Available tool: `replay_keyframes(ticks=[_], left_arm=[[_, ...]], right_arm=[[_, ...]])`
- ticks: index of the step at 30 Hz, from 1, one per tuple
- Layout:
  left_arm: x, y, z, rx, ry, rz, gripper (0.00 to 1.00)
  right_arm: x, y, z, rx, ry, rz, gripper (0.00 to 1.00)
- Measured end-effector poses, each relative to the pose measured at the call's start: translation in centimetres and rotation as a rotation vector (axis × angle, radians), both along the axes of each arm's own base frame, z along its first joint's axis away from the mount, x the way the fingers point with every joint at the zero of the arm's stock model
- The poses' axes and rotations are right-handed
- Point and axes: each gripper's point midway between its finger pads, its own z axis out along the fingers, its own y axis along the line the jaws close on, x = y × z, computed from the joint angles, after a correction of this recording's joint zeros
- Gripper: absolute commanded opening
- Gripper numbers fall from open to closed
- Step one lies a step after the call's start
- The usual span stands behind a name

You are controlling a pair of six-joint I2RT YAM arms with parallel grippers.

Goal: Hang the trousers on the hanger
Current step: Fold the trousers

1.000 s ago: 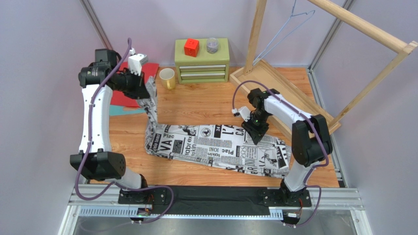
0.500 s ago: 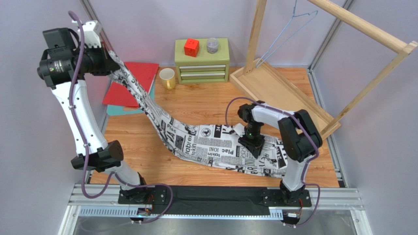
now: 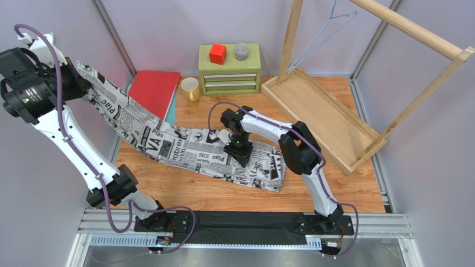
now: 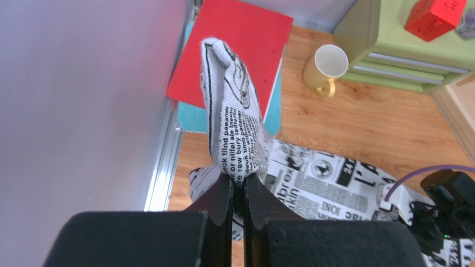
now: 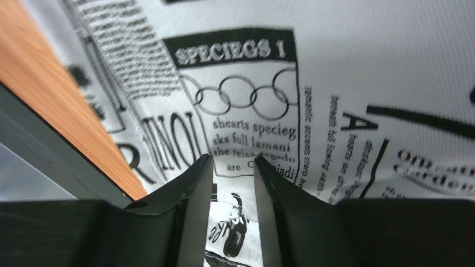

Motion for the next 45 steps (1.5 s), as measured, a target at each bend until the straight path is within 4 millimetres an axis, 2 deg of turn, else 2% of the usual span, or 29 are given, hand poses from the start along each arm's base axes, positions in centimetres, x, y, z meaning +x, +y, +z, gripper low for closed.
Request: replay_keyframes(ticks=[2,3,6,8,10,12,14,16,20,22,25,28,30,31,34,40,45], left_arm=[[0.3,-1.1,-0.9,-0.002,0.023,-0.036,0.00],[0.3,-1.9,-1.5,-0.007,0.043,-0.058,0.00],[0.6,-5.7,-4.2,-0.028,0.116,-0.162,0.00],[0.7,-8.5,-6.1,-0.045,0.173,-0.239,0.00],[0.6,-11.2,-8.2,-0.059,0.234,-0.311,0.00],[0.4,-14.0,-10.3,-0.065,0.291,-0.384,0.00],[0.0,-16.4,-12.4,-0.078,0.341,-0.440,0.00],[-0.8,-18.7,-14.9,-0.078,0.397,-0.484,0.00],[-2.6,-22.8,-19.1,-0.066,0.481,-0.541,0.00],[-3.1,-24.6,-20.6,-0.058,0.509,-0.563,0.00],[-3.3,-27.4,-22.4,-0.046,0.535,-0.591,0.00],[-3.1,-30.2,-24.3,-0.036,0.561,-0.620,0.03],[-3.3,-32.0,-25.7,-0.027,0.597,-0.640,0.06],[-3.3,-32.8,-26.4,-0.023,0.613,-0.647,0.08],[-3.5,-34.9,-27.8,-0.021,0.648,-0.663,0.09],[-5.0,-38.7,-30.2,-0.013,0.714,-0.699,0.09],[-6.4,-41.8,-32.3,-0.002,0.771,-0.731,0.09]], right_arm=[[0.2,2.3,0.7,0.077,-0.006,0.000,0.49],[0.0,2.8,1.3,0.105,0.006,-0.011,0.51],[0.1,2.3,3.8,0.178,0.043,-0.083,0.54],[0.6,0.3,6.2,0.229,0.052,-0.165,0.59],[1.0,-2.7,8.6,0.278,0.044,-0.263,0.59],[0.6,-6.3,10.2,0.303,0.041,-0.361,0.60],[-0.3,-9.5,10.8,0.299,0.055,-0.458,0.64],[-1.7,-12.0,10.4,0.290,0.114,-0.550,0.64],[-3.8,-13.8,7.9,0.238,0.253,-0.647,0.64],[-4.4,-13.6,7.0,0.223,0.309,-0.670,0.64],[-4.1,-13.0,6.0,0.221,0.343,-0.694,0.59],[-3.6,-12.5,4.7,0.221,0.370,-0.710,0.35],[-3.4,-12.3,3.7,0.214,0.394,-0.720,0.28],[-3.4,-12.2,3.2,0.207,0.409,-0.727,0.21],[-3.2,-12.0,2.0,0.195,0.436,-0.743,0.09],[-3.0,-11.8,1.4,0.193,0.442,-0.755,0.01],[-2.9,-11.6,1.4,0.197,0.441,-0.753,0.00]])
